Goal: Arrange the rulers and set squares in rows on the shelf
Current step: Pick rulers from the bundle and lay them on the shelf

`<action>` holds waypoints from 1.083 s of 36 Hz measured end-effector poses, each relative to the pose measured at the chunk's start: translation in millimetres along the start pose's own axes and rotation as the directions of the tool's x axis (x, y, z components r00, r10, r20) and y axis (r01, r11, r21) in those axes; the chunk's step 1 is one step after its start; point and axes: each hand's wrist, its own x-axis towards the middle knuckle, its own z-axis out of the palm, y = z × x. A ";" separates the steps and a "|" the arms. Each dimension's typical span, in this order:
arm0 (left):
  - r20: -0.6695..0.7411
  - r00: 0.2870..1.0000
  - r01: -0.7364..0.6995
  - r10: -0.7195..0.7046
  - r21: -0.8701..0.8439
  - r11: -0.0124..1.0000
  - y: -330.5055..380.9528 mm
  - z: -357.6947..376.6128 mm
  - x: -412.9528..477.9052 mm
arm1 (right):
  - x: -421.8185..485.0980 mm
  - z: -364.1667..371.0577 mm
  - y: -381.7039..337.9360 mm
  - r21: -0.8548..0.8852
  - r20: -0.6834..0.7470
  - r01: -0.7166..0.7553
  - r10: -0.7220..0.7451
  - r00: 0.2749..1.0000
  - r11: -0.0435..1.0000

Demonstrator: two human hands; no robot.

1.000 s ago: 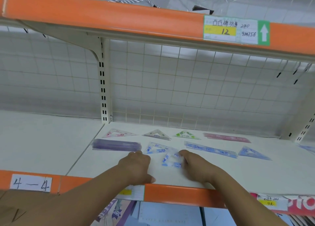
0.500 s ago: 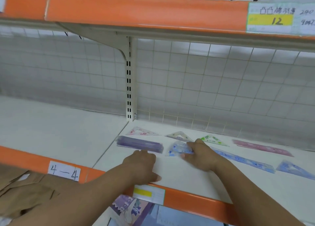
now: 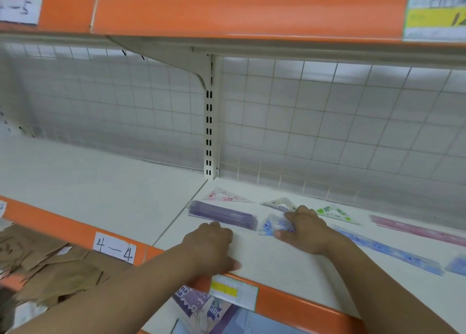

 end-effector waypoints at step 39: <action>-0.181 0.944 -0.269 0.274 0.057 0.962 20.3 -5.1 6.0 | -108.4 -13.8 -45.6 -0.066 -0.333 -0.200 0.167 0.928 0.978</action>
